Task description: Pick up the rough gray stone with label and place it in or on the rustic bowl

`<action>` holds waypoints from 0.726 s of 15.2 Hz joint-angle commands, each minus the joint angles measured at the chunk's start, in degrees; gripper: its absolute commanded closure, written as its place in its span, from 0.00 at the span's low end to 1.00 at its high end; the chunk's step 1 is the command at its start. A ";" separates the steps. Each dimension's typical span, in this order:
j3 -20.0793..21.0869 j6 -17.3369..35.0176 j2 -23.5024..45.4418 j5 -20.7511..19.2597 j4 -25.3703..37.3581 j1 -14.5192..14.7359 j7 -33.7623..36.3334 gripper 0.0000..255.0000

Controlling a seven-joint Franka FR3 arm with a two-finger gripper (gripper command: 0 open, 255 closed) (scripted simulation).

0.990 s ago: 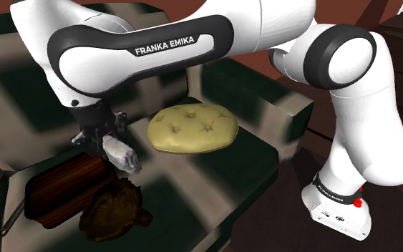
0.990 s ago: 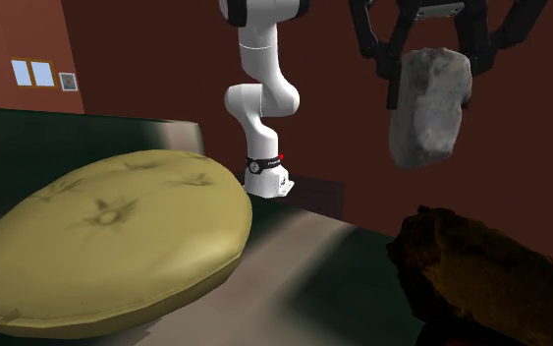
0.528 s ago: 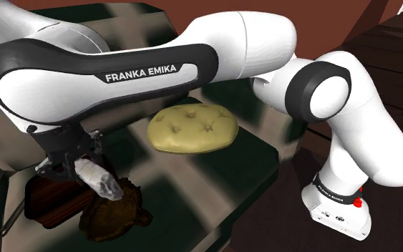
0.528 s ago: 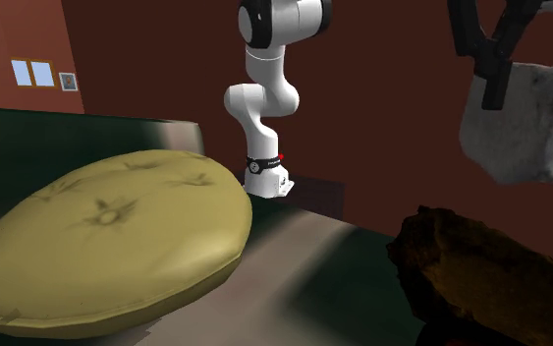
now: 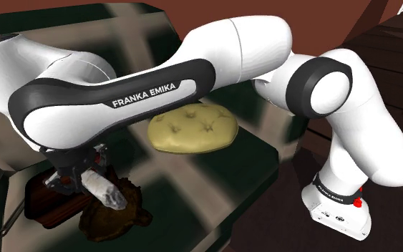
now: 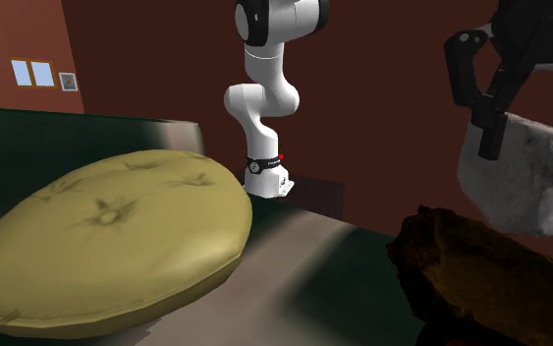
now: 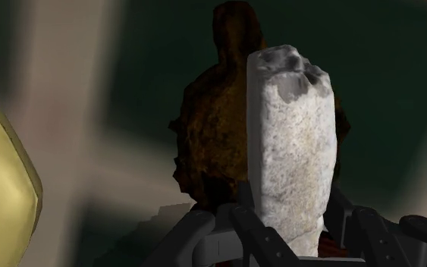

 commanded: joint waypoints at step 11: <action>0.07 6.22 -0.99 0.03 -7.34 -1.30 0.61 1.00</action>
